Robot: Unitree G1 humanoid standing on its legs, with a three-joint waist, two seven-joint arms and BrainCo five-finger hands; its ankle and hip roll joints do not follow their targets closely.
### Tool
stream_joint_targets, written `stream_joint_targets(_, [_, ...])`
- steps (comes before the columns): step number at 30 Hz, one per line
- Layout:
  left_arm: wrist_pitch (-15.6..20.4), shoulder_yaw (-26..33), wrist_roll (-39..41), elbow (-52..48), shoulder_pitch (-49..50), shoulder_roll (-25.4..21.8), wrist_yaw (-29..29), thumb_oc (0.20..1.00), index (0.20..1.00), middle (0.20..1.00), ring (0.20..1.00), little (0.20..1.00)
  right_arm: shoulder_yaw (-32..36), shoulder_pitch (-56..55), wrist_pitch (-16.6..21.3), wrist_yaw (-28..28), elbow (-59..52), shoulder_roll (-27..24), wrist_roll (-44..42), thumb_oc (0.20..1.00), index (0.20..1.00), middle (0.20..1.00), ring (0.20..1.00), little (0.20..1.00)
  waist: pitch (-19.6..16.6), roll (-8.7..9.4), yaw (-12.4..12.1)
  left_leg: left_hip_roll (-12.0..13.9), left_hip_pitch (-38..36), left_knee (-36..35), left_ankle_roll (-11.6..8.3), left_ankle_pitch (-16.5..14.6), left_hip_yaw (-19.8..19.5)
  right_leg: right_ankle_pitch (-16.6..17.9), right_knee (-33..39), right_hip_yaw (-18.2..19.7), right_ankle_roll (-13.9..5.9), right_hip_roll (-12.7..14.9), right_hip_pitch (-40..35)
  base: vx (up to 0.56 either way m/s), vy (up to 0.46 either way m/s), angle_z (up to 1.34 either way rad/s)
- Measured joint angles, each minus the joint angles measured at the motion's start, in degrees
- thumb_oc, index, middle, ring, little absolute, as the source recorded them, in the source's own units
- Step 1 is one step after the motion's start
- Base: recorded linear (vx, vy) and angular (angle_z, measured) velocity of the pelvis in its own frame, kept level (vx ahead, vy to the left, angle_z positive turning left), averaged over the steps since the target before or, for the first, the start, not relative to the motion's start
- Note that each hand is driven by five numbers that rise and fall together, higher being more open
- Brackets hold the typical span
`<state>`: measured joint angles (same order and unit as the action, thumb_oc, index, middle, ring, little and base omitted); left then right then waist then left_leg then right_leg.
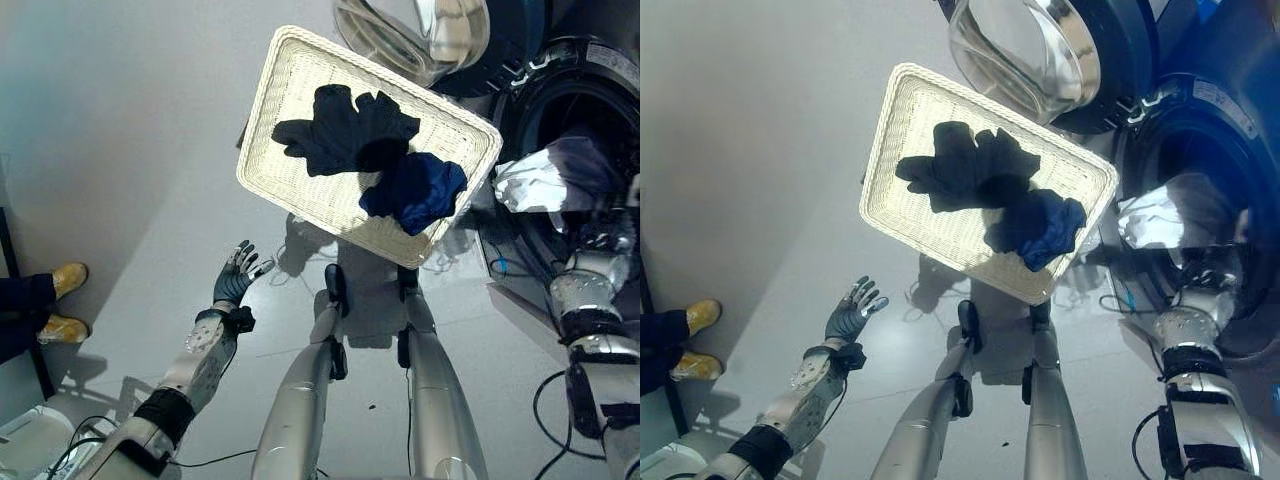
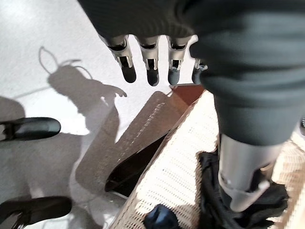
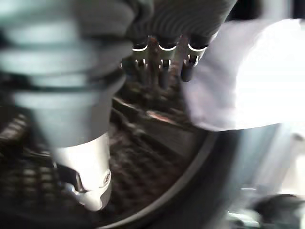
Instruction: Put the clothes into the washing machine.
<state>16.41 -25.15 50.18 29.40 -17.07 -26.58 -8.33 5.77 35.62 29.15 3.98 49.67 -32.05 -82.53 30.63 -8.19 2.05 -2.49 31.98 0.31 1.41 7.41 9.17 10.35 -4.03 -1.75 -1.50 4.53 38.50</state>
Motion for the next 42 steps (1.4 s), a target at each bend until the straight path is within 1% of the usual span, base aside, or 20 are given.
stream_joint_targets(2, [1.10, 0.82, -0.34, 1.01, 0.16, 1.82, -0.05, 1.000, 1.000, 1.000, 1.000, 1.000, -1.75, -3.47, -0.73, 2.57, -1.31, 3.77, 0.82, 1.000, 1.000, 1.000, 1.000, 1.000, -0.01, -0.02, 0.44, 0.12, 0.93, -0.03, -0.21, -0.17, 0.22, 0.07, 0.12, 0.43, 0.03, -0.24, 1.14, -0.01, 0.074, -0.10])
stream_joint_targets(5, [2.11, 1.79, -2.40, 1.80, 0.32, 4.65, -0.96, 1.000, 1.000, 1.000, 1.000, 1.000, -4.27, -7.44, -0.76, 3.25, -4.27, 9.05, 1.58, 1.000, 1.000, 1.000, 1.000, 1.000, -0.01, -0.02, 0.90, 0.20, 1.94, -0.27, -0.22, -0.12, 0.78, 0.33, 0.21, 1.03, 0.35, -0.53, 2.46, -0.01, 0.074, -0.11])
stream_joint_targets(8, [3.43, 1.66, -4.91, 3.08, 0.35, 6.86, -2.98, 1.000, 1.000, 1.000, 1.000, 1.000, -6.36, -9.03, -0.47, 2.91, -5.12, 11.46, 3.27, 1.000, 1.000, 1.000, 1.000, 1.000, -0.01, -0.02, 1.53, 0.15, 1.75, -0.38, -0.22, -0.13, 1.24, 0.32, 0.25, 1.18, 0.35, -0.50, 2.50, 0.00, 0.077, -0.09])
stream_joint_targets(10, [5.84, 1.87, -8.42, 4.25, 0.35, 9.04, -9.43, 1.000, 1.000, 1.000, 1.000, 1.000, -8.90, -11.08, 0.84, 0.32, -8.09, 13.27, 6.99, 1.000, 1.000, 1.000, 1.000, 1.000, -0.01, -0.02, 1.86, 0.10, 1.48, -0.74, -0.21, -0.14, 1.66, 0.32, 0.23, 1.25, 0.35, -0.40, 2.63, 0.00, 0.083, -0.08])
stream_joint_targets(11, [5.84, 1.87, -8.42, 4.25, 0.35, 9.04, -9.43, 1.000, 1.000, 1.000, 1.000, 1.000, -8.90, -11.08, 0.84, 0.32, -8.09, 13.27, 6.99, 1.000, 1.000, 1.000, 1.000, 1.000, -0.01, -0.02, 1.86, 0.10, 1.48, -0.74, -0.21, -0.14, 1.66, 0.32, 0.23, 1.25, 0.35, -0.40, 2.63, -0.01, 0.110, -0.05])
stream_joint_targets(13, [9.21, 4.50, -13.16, 4.01, 0.41, 10.86, -18.98, 1.000, 1.000, 1.000, 1.000, 1.000, -11.08, -12.47, 1.79, -4.43, -9.12, 14.41, 13.00, 1.000, 1.000, 1.000, 1.000, 1.000, -0.02, -0.04, 1.71, 0.07, 1.02, -0.76, -0.20, -0.11, 1.77, 0.31, 0.06, 1.30, 0.35, -0.44, 2.39, -0.01, 0.101, -0.02])
stream_joint_targets(15, [11.90, 6.97, -18.65, 2.84, 0.61, 10.55, -27.24, 1.000, 1.000, 1.000, 1.000, 1.000, -12.96, -12.97, 1.78, -7.43, -9.07, 14.63, 17.28, 1.000, 1.000, 1.000, 1.000, 1.000, -0.04, -0.06, 1.63, 0.10, 0.43, -0.73, -0.19, -0.09, 1.76, 0.26, -0.24, 1.30, 0.37, -0.44, 1.98, -0.01, 0.068, 0.01])
stream_joint_targets(18, [13.75, 10.55, -31.97, -3.28, 1.08, 8.11, -41.22, 1.000, 1.000, 1.000, 1.000, 1.000, -15.83, -14.17, 0.71, -12.19, -8.70, 14.52, 25.46, 1.000, 1.000, 1.000, 1.000, 1.000, -0.05, -0.08, 1.38, 0.24, -0.34, -0.67, -0.18, -0.08, 1.62, -0.27, -1.57, 1.22, 0.43, -0.26, 1.66, 0.00, 0.046, 0.04])
stream_joint_targets(20, [13.38, 11.11, -41.04, -7.12, 0.81, 5.09, -47.04, 1.000, 1.000, 1.000, 1.000, 1.000, -17.48, -14.93, -1.27, -13.82, -8.32, 14.55, 29.98, 1.000, 1.000, 1.000, 1.000, 1.000, -0.08, -0.13, 1.32, 0.15, -0.66, -0.24, -0.15, -0.06, 1.53, -0.67, -2.52, 1.16, 0.28, -0.03, 1.52, 0.01, 0.076, 0.06])
stream_joint_targets(21, [12.66, 10.94, -43.59, -8.15, 0.56, 3.90, -47.86, 1.000, 1.000, 1.000, 1.000, 1.000, -17.95, -15.00, -1.97, -14.01, -7.74, 14.40, 31.54, 1.000, 1.000, 1.000, 1.000, 1.000, -0.08, -0.13, 1.31, 0.14, -0.69, -0.04, -0.16, -0.06, 1.51, -0.72, -2.70, 1.11, 0.25, 0.02, 1.46, 0.02, 0.116, 0.06])
stream_joint_targets(22, [10.98, 10.79, -47.67, -9.34, -0.65, 1.55, -48.20, 1.000, 1.000, 1.000, 1.000, 1.000, -18.99, -15.13, -3.35, -14.50, -6.79, 14.08, 34.50, 1.000, 1.000, 1.000, 1.000, 1.000, -0.09, -0.14, 1.33, 0.07, -0.77, 0.29, -0.19, -0.08, 1.52, -0.97, -3.29, 1.11, 0.02, 0.19, 1.46, 0.01, 0.098, 0.05])
stream_joint_targets(25, [5.93, 10.33, -50.36, -10.04, -5.35, -2.44, -44.80, 1.000, 1.000, 1.000, 1.000, 1.000, -20.28, -15.39, -6.37, -13.67, -5.12, 12.81, 37.74, 1.000, 1.000, 1.000, 1.000, 1.000, -0.09, -0.15, 1.57, -0.07, -0.82, 0.94, -0.20, -0.04, 1.58, -1.29, -4.17, 1.11, -0.04, 0.52, 1.53, 0.01, 0.100, 0.04])
stream_joint_targets(26, [5.93, 10.33, -50.36, -10.04, -5.35, -2.44, -44.80, 1.000, 1.000, 1.000, 1.000, 1.000, -20.28, -15.39, -6.37, -13.67, -5.12, 12.81, 37.74, 1.000, 1.000, 1.000, 1.000, 1.000, -0.09, -0.15, 1.57, -0.07, -0.82, 0.94, -0.20, -0.04, 1.58, -1.29, -4.17, 1.11, -0.04, 0.52, 1.53, 0.00, 0.063, 0.04])
stream_joint_targets(27, [1.37, 7.47, -50.67, -9.53, -9.41, -6.38, -40.44, 1.000, 1.000, 1.000, 1.000, 1.000, -21.05, -15.67, -8.44, -12.39, -3.54, 11.47, 39.14, 1.000, 1.000, 1.000, 1.000, 1.000, -0.10, -0.15, 1.74, -0.18, -0.80, 1.25, -0.06, 0.07, 1.69, -1.32, -4.79, 1.14, -0.05, 0.70, 1.69, 0.00, 0.097, 0.01])
stream_joint_targets(30, [-0.90, 5.78, -50.62, -9.39, -13.36, -7.96, -37.76, 1.000, 1.000, 1.000, 1.000, 1.000, -21.58, -15.98, -10.10, -11.59, -2.82, 10.31, 39.49, 1.000, 1.000, 1.000, 1.000, 1.000, -0.10, -0.15, 2.20, -0.28, -0.79, 1.36, -0.06, 0.09, 1.70, -1.31, -4.91, 1.21, -0.10, 0.78, 1.75, 0.00, 0.082, 0.01])
stream_joint_targets(32, [-7.16, -3.55, -50.36, -2.32, -25.07, -11.52, -30.71, 1.000, 1.000, 1.000, 1.000, 1.000, -24.12, -14.32, -12.48, -8.26, 2.63, 8.20, 42.73, 1.000, 1.000, 1.000, 1.000, 1.000, -0.09, -0.14, 3.51, -0.21, 0.44, 2.51, -0.06, 0.06, 1.65, -1.32, -5.35, 1.14, -0.12, 0.79, 2.42, 0.00, 0.032, 0.08])
stream_joint_targets(36, [-13.97, -5.81, -48.14, 4.84, -34.88, -11.01, -23.83, 1.000, 1.000, 1.000, 1.000, 1.000, -26.25, -14.13, -14.20, -5.75, 0.73, 6.85, 44.91, 1.000, 1.000, 1.000, 1.000, 1.000, 0.01, 0.07, 6.94, 0.08, 3.59, 3.53, -0.23, -0.15, 1.72, -1.18, -5.71, 1.19, -0.26, 0.62, 5.33, 0.00, 0.018, -0.02])
stream_joint_targets(39, [-16.32, -8.05, -48.16, 7.88, -35.85, -9.81, -21.44, 1.000, 1.000, 1.000, 1.000, 1.000, -27.04, -14.19, -14.28, -5.24, 0.28, 6.86, 45.76, 1.000, 1.000, 1.000, 1.000, 1.000, 0.09, 0.41, 8.35, 0.44, 3.91, 4.81, -0.48, -0.92, 1.84, -1.19, -5.77, 1.51, -0.23, -0.02, 5.39, 0.01, 0.034, -0.14])
stream_joint_targets(41, [-18.26, -9.99, -48.36, 11.62, -37.99, -8.81, -19.95, 1.000, 1.000, 1.000, 1.000, 1.000, -28.25, -14.04, -14.36, -5.06, 0.01, 6.65, 45.89, 1.000, 1.000, 1.000, 1.000, 1.000, 0.06, 1.38, 9.49, 1.08, 4.64, 5.97, -1.03, -1.68, 1.98, -1.24, -5.76, 1.83, -0.13, -0.62, 5.75, 0.05, 0.049, -0.12])
stream_joint_targets(42, [-19.88, -11.33, -48.34, 15.74, -40.93, -8.32, -18.60, 1.000, 1.000, 1.000, 1.000, 1.000, -28.59, -13.99, -14.36, -4.85, -0.54, 6.83, 45.89, 1.000, 1.000, 1.000, 1.000, 1.000, -0.02, 2.49, 9.85, 1.47, 5.64, 7.04, -1.18, -2.05, 2.03, -1.18, -5.82, 1.92, -0.03, -0.82, 6.38, 0.08, 0.051, -0.07])
